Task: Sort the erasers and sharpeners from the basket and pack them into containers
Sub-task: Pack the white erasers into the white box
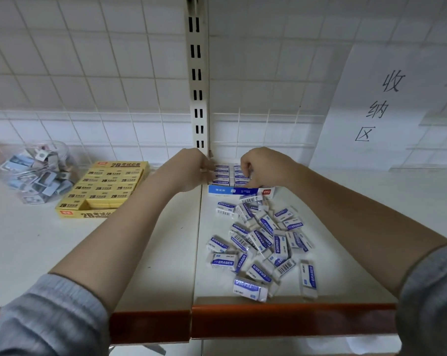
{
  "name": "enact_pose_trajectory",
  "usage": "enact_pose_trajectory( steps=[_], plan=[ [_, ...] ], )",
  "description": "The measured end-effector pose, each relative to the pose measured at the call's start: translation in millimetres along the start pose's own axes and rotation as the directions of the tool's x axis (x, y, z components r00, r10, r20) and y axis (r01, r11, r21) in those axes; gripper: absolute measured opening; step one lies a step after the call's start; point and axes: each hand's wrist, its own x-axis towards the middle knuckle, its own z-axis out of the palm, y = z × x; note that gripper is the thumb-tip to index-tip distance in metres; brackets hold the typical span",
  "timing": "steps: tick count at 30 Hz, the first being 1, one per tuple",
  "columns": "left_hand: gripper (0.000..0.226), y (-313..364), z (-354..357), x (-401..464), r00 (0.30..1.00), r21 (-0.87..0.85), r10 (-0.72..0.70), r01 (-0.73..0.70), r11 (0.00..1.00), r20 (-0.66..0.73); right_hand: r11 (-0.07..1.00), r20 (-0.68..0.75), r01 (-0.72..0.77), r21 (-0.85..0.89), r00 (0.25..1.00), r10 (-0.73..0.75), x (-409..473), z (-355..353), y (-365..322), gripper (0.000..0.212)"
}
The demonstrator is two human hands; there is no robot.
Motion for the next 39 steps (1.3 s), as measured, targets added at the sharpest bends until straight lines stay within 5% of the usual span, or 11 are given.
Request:
enact_pose_trajectory(
  steps=[13, 19, 27, 39],
  plan=[
    [0.031, 3.1, 15.8, -54.6, 0.979, -0.140, -0.093, 0.068, 0.988, -0.184, 0.982, -0.139, -0.020, 0.186, 0.989, 0.047, -9.8, 16.5, 10.3, 0.019],
    [0.031, 2.6, 20.5, -70.4, 0.984, -0.186, -0.105, 0.077, 0.980, -0.146, 0.965, -0.097, -0.014, 0.261, 0.994, 0.040, -15.5, 7.8, 11.0, 0.026],
    [0.025, -0.6, 31.2, -93.4, 0.993, -0.226, -0.048, 0.022, 0.974, -0.111, 0.957, -0.226, 0.115, 0.266, 0.973, -0.054, -66.5, -5.6, 8.3, 0.008],
    [0.023, 1.8, 46.0, -113.5, 0.997, -0.309, 0.074, -0.063, 0.949, 0.024, 0.944, -0.126, -0.082, 0.319, 0.984, 0.127, -85.9, 15.5, 2.5, 0.023]
  ],
)
